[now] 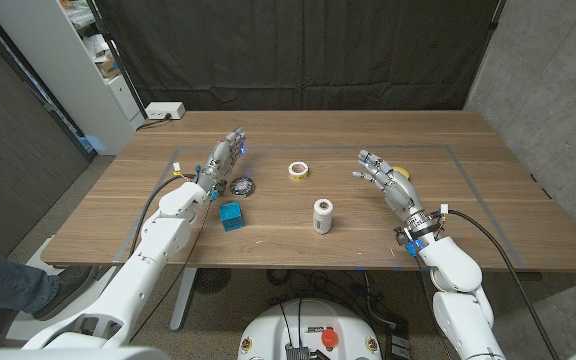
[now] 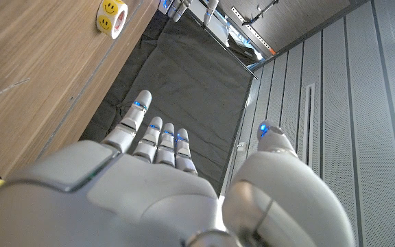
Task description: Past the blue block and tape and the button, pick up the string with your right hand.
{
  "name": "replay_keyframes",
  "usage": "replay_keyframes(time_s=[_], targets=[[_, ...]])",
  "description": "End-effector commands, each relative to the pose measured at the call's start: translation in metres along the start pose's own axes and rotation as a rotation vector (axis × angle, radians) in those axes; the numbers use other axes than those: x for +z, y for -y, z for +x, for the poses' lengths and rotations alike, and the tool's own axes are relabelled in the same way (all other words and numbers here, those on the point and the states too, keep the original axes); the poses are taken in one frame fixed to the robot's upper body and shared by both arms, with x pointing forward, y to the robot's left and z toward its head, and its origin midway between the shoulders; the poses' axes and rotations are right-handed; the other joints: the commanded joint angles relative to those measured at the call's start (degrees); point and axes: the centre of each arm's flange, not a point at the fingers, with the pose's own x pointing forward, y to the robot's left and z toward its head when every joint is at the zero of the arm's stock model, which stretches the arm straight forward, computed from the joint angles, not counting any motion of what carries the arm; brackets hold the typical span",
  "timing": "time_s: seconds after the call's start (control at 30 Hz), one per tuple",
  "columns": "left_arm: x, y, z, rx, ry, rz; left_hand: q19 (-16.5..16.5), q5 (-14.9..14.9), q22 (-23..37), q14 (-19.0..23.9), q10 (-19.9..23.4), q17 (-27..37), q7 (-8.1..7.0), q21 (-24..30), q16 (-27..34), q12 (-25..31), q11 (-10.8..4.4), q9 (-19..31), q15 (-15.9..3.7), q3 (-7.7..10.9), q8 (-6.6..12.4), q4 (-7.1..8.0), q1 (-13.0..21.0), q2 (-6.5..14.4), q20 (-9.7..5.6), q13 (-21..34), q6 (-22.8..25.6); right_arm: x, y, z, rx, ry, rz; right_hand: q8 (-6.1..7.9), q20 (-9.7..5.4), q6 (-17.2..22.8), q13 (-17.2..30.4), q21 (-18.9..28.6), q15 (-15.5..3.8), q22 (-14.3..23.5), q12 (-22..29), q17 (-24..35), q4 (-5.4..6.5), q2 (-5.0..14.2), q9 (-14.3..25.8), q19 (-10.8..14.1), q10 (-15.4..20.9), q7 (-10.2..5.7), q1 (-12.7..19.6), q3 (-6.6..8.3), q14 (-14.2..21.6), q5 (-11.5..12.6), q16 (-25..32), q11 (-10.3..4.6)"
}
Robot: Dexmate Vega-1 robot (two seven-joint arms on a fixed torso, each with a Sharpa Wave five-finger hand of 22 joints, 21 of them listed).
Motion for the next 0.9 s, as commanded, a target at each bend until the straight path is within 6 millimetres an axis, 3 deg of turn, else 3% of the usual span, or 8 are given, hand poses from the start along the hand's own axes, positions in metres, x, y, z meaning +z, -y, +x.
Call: replay_keyframes(time_s=[0.03, 0.6, 0.9], targets=[[-0.004, 0.000, 0.001, -0.003, 0.000, -0.006, -1.67, -0.07, 0.32, -0.85, -0.42, 0.13, 0.11, 0.33, 0.28, 0.18, 0.06, 0.19, 0.02, 0.04, -0.15, -0.18, 0.66, -0.15, 0.25, 0.08, 0.51, 0.006, -0.013, 0.000, 0.039, -0.003, -0.097, -0.49, 0.35, -0.44, 0.22, -0.46, 0.17, 0.18, -0.57, 0.09, -0.65, -0.53, 0.28, -0.09, -0.71, 0.02, 0.83, -0.05, -0.88, 0.53, -0.43, -0.08], [-0.002, 0.000, -0.001, 0.003, 0.004, -0.001, -1.66, -0.10, 0.33, -0.81, -0.41, 0.14, -0.02, 0.38, 0.32, 0.23, -0.07, 0.19, 0.08, -0.03, -0.14, -0.33, 0.73, -0.11, 0.48, -0.13, 0.64, 0.012, -0.026, 0.000, 0.038, 0.032, -0.254, -1.90, 0.54, -1.77, 0.27, -2.48, 0.10, 0.22, -1.64, 0.07, -2.46, -1.82, 0.32, -0.70, -3.05, -0.34, 2.82, -0.94, -3.24, 2.11, -1.71, -0.15], [-0.004, 0.000, 0.001, 0.004, 0.003, -0.004, -1.72, -0.12, 0.33, -0.82, -0.50, 0.14, -0.05, 0.37, 0.32, 0.21, 0.13, 0.19, 0.08, -0.06, -0.16, -0.39, 0.75, -0.09, 0.53, -0.22, 0.66, 0.012, -0.032, -0.002, 0.033, 0.027, -0.299, -2.27, 0.60, -2.11, 0.28, -3.11, 0.10, 0.23, -1.81, 0.09, -2.82, -2.00, 0.34, -0.98, -3.66, -0.44, 3.17, -1.31, -3.63, 2.54, -1.90, -0.12]])
